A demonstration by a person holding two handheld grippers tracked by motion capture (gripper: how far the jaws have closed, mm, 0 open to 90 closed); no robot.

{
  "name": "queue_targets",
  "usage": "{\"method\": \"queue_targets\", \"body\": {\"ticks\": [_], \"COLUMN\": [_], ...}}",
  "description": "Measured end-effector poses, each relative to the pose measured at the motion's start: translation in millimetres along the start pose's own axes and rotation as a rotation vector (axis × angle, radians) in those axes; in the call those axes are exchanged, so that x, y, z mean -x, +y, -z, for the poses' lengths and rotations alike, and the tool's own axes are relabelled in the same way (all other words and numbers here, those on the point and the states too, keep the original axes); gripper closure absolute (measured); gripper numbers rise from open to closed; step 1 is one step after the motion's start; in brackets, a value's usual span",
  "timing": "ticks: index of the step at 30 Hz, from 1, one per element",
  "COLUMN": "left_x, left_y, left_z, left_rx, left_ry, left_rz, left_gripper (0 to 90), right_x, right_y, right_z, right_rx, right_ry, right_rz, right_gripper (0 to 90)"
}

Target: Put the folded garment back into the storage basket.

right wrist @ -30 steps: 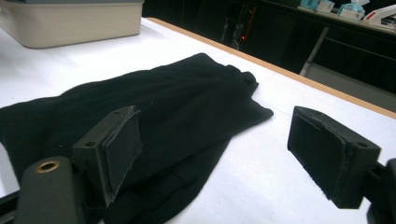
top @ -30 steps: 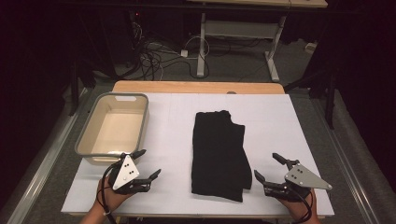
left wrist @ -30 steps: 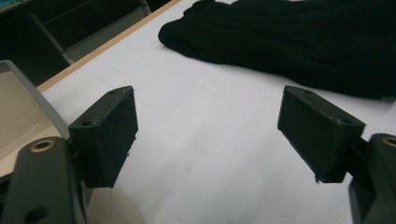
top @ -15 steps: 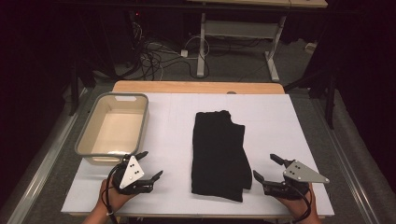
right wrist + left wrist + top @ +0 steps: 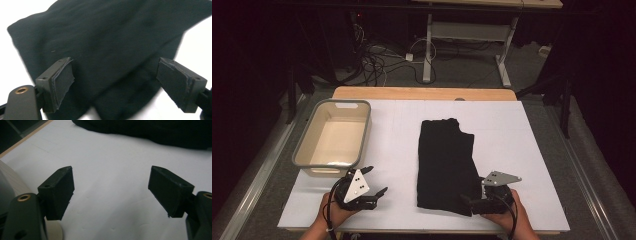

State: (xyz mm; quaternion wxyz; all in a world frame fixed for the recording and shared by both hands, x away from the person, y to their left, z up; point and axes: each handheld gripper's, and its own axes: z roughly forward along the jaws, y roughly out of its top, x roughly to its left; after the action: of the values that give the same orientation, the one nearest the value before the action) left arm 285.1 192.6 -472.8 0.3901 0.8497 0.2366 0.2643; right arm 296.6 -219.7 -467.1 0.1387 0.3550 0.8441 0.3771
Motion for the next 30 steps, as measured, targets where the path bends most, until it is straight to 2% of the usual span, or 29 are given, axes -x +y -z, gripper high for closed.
{"method": "queue_targets", "body": {"ticks": [2, 4, 6, 7, 10, 15, 18, 19, 21, 24, 25, 26, 27, 29, 30], "left_x": [-0.1, 0.3, 1.0, 1.4, 1.7, 1.3, 0.6, 0.4, 0.1, -0.1, -0.7, -0.7, -1.2, -2.2, -2.2], "left_y": [0.7, 1.0, 1.0, 0.9, 0.6, 0.7, 0.4, 0.2, 0.2, 0.5, 0.9, 0.9, 1.0, 1.4, 1.4], "left_z": [-0.7, -1.7, -3.2, -4.1, -4.2, -3.1, -2.5, -2.4, -2.4, -2.8, -3.6, -3.6, -4.1, -5.2, -5.2], "left_rx": [-0.004, -0.005, -0.012, -0.016, -0.019, -0.019, -0.017, -0.017, -0.017, -0.018, -0.020, -0.020, -0.023, -0.026, -0.026], "left_ry": [-0.008, -0.007, -0.014, -0.012, -0.013, -0.016, -0.017, -0.014, -0.016, -0.013, -0.012, -0.012, -0.012, -0.010, -0.010], "left_rz": [-0.005, -0.005, -0.004, -0.015, -0.017, -0.009, -0.007, -0.005, -0.001, -0.002, 0.001, 0.001, 0.001, 0.006, 0.006], "left_gripper": [20.4, 20.4, 20.4, 20.4, 20.4, 20.4, 20.4, 20.4, 20.4, 20.4, 20.5, 20.6, 20.6, 20.6, 20.6], "right_x": [-6.0, -11.0, -11.4, -10.0, -8.4, -3.9, -2.7, -0.6, 0.3, -0.3, -2.1, -2.1, -2.8, -2.9, -2.7], "right_y": [0.5, 1.7, 2.0, 3.0, 3.9, 5.9, 6.2, 6.7, 7.0, 7.3, 7.3, 7.3, 7.1, 7.0, 6.9], "right_z": [-5.1, -8.2, -9.1, -11.4, -13.5, -18.2, -19.3, -20.1, -20.6, -20.9, -19.3, -19.3, -18.1, -17.6, -16.7], "right_rx": [-0.031, -0.054, -0.064, -0.092, -0.106, -0.145, -0.151, -0.161, -0.159, -0.154, -0.138, -0.138, -0.118, -0.107, -0.094], "right_ry": [-0.009, -0.050, -0.047, -0.062, -0.075, -0.118, -0.115, -0.109, -0.106, -0.104, -0.078, -0.078, -0.056, -0.050, -0.042], "right_rz": [0.025, 0.053, 0.056, 0.043, 0.039, -0.006, -0.015, -0.040, -0.033, -0.022, -0.018, -0.018, 0.001, 0.011, 0.017], "right_gripper": [14.9, 14.8, 14.7, 14.5, 13.0, 1.6, 0.3, 0.0, 0.0, 3.5, 11.9, 11.9, 18.5, 24.4, 33.2]}}
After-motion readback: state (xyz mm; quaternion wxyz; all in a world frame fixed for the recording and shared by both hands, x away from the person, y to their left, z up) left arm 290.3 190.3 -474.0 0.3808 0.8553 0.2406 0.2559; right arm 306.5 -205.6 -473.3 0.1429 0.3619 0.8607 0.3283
